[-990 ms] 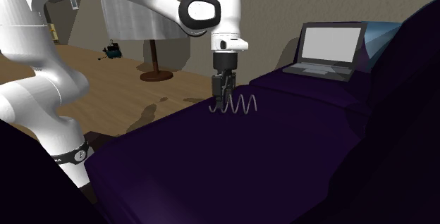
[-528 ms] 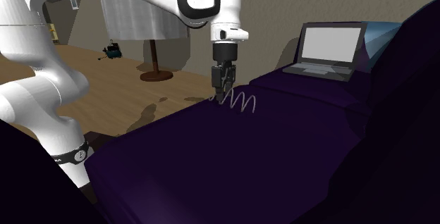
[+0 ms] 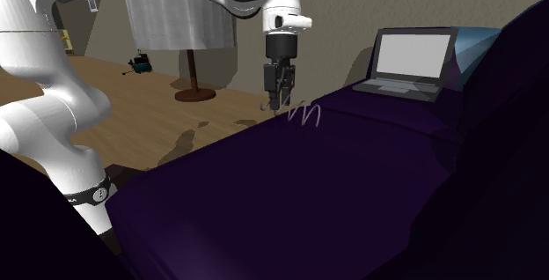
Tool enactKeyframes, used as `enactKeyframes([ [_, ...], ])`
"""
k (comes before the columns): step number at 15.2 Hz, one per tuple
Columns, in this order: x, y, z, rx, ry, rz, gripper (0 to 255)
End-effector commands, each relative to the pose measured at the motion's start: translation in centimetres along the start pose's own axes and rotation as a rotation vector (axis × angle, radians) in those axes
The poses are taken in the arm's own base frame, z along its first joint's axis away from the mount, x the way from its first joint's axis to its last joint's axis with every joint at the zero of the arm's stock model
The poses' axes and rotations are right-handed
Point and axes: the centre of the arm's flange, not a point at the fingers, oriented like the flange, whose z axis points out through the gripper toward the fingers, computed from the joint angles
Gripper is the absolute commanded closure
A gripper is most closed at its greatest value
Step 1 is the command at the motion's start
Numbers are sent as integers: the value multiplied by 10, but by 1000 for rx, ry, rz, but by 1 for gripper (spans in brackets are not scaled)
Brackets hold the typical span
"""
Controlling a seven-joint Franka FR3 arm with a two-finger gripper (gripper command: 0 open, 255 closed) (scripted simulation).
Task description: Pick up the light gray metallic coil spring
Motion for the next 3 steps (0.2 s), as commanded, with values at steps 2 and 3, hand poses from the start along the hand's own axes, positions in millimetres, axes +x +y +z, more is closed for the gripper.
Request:
enactKeyframes([
  [2, 0, 1, -11, 0, 0, 0, 255],
  [3, 0, 1, -11, 0, 0, 0, 255],
])
